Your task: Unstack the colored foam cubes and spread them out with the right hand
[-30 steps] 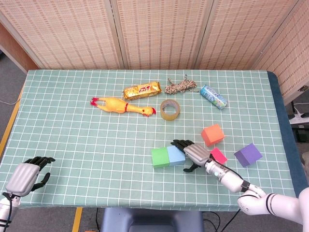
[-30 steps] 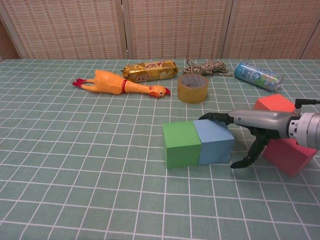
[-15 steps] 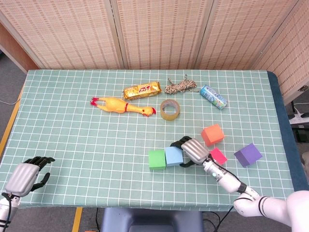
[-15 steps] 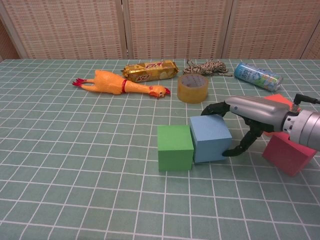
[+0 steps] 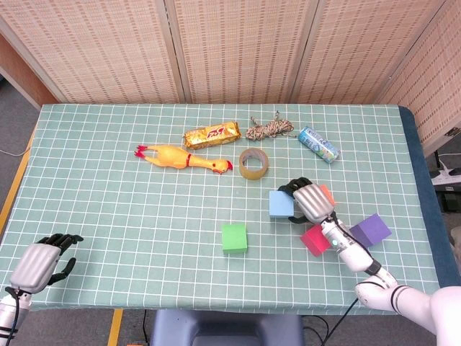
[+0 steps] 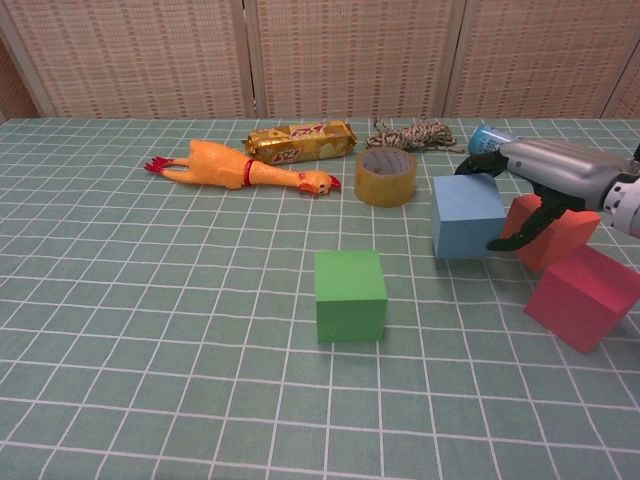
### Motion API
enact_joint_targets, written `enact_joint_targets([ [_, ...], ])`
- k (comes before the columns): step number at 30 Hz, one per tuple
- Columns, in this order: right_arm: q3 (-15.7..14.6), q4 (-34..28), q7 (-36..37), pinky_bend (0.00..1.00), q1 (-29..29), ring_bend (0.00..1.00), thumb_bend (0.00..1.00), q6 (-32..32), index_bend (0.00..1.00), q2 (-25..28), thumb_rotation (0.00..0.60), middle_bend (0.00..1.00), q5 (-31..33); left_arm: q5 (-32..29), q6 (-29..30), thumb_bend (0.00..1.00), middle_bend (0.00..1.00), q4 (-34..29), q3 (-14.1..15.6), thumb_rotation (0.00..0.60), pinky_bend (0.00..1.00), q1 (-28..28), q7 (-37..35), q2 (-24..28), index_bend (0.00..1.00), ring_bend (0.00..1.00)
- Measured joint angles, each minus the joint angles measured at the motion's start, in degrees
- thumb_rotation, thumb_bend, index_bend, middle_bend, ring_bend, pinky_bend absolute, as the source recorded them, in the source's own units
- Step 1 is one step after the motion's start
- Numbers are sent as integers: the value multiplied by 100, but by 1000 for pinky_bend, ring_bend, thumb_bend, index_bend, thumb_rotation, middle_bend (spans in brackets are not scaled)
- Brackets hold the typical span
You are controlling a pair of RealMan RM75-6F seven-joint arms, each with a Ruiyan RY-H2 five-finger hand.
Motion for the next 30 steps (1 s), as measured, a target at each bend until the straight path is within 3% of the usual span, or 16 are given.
enact_joint_targets([
  [6, -171, 109, 533, 57, 69, 0, 88, -42, 159, 41, 600, 46, -239, -2, 20, 463, 360, 7, -4, 600, 468, 7, -31, 9, 308, 315],
  [11, -238, -150, 563, 18, 66, 0, 88, 67, 0, 280, 600, 0, -351, -5, 18, 463, 360, 11, -5, 600, 468, 7, -22, 9, 308, 315],
  [21, -253, -1045, 20, 3, -274, 0, 88, 869, 0, 932, 600, 0, -481, -24, 20, 464, 361, 9, -16, 600, 468, 7, -31, 10, 308, 315],
  [25, -298, -1466, -764, 3, -677, 0, 89, 1369, 0, 1157, 600, 0, -433, -10, 79, 465, 361, 8, -30, 600, 468, 20, -50, 16, 308, 315],
  [30, -477, -1773, -2095, 3, -1629, 0, 88, 2351, 0, 1291, 600, 0, -290, 39, 187, 464, 362, -18, -31, 600, 468, 51, -63, 36, 308, 315],
])
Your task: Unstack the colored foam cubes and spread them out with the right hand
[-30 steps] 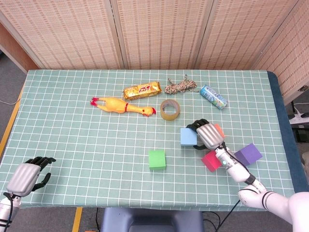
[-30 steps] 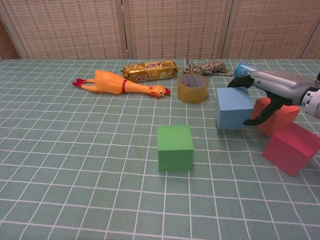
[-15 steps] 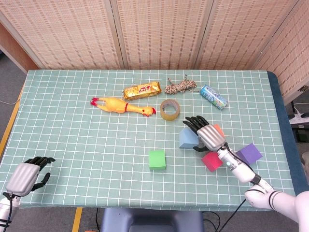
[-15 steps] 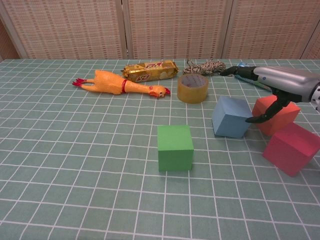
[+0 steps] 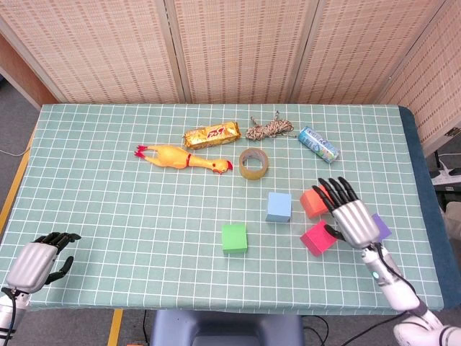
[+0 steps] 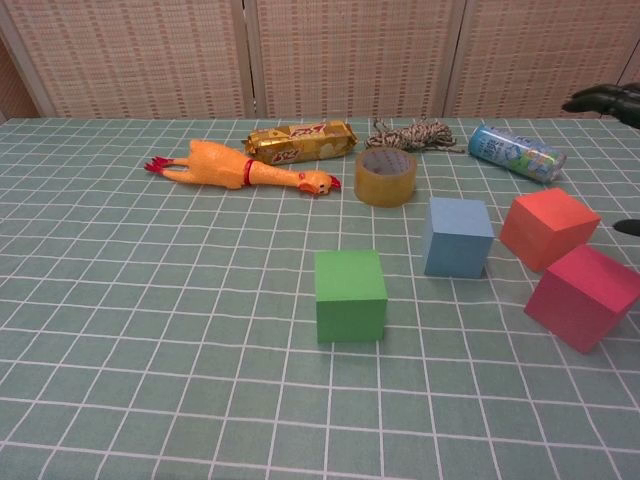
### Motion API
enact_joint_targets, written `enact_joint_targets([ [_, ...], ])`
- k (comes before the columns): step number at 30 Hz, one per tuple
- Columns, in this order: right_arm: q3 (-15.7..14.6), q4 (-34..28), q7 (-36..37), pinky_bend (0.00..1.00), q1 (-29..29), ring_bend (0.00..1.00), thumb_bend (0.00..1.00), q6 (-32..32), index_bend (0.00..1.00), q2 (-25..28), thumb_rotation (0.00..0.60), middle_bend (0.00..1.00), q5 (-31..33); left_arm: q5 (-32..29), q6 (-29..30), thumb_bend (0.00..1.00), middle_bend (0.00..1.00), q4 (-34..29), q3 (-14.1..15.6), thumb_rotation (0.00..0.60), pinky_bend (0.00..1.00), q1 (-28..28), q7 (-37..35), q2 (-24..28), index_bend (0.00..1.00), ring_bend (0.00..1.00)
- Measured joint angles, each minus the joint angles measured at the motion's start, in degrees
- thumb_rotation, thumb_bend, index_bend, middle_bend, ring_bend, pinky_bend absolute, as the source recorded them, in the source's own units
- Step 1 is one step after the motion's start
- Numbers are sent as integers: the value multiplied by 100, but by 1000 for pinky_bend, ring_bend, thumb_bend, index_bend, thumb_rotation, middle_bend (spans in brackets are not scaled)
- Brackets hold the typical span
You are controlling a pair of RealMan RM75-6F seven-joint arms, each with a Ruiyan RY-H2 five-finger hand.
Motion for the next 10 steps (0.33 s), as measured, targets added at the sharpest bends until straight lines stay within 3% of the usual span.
enact_joint_targets([
  [5, -201, -219, -404, 3, -1003, 0, 88, 824, 0, 191, 600, 0, 239, 47, 84, 463, 363, -11, -5, 600, 467, 21, -10, 11, 312, 315],
  [10, -222, -521, -285, 7, -1286, 0, 88, 1333, 0, 378, 600, 0, 117, 76, 119, 463, 364, -3, -13, 600, 467, 25, 9, -4, 312, 315],
])
